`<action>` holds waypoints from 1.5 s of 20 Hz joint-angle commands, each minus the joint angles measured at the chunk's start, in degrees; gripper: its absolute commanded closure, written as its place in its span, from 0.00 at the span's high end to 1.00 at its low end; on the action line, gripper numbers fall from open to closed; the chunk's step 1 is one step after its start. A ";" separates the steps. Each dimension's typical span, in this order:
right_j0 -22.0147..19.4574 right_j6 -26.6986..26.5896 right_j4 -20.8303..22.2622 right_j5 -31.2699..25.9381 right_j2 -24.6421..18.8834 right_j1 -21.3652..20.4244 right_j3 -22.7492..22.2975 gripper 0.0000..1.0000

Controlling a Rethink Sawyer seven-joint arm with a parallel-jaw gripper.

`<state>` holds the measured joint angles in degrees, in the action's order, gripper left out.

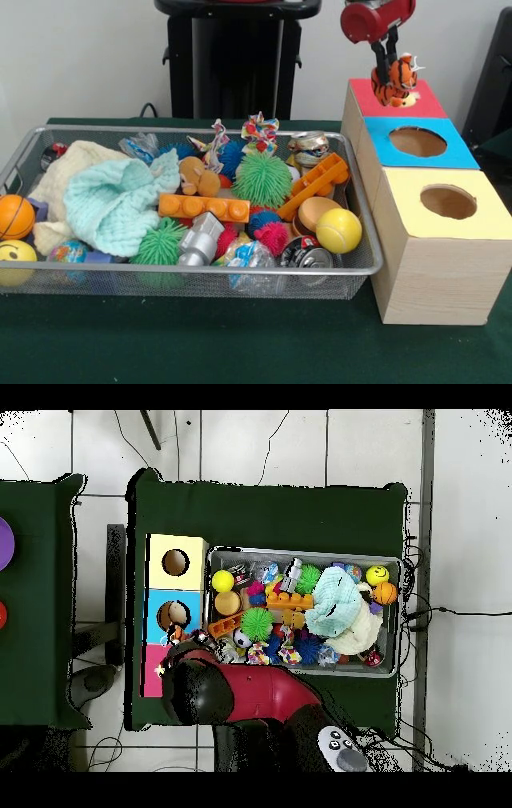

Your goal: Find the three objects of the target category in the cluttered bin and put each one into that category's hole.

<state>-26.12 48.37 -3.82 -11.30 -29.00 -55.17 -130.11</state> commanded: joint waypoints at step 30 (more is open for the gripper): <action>1.68 18.62 -6.24 4.96 -2.67 11.81 -6.35 0.00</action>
<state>-24.61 48.56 -7.51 -9.92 -29.00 -47.33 -135.49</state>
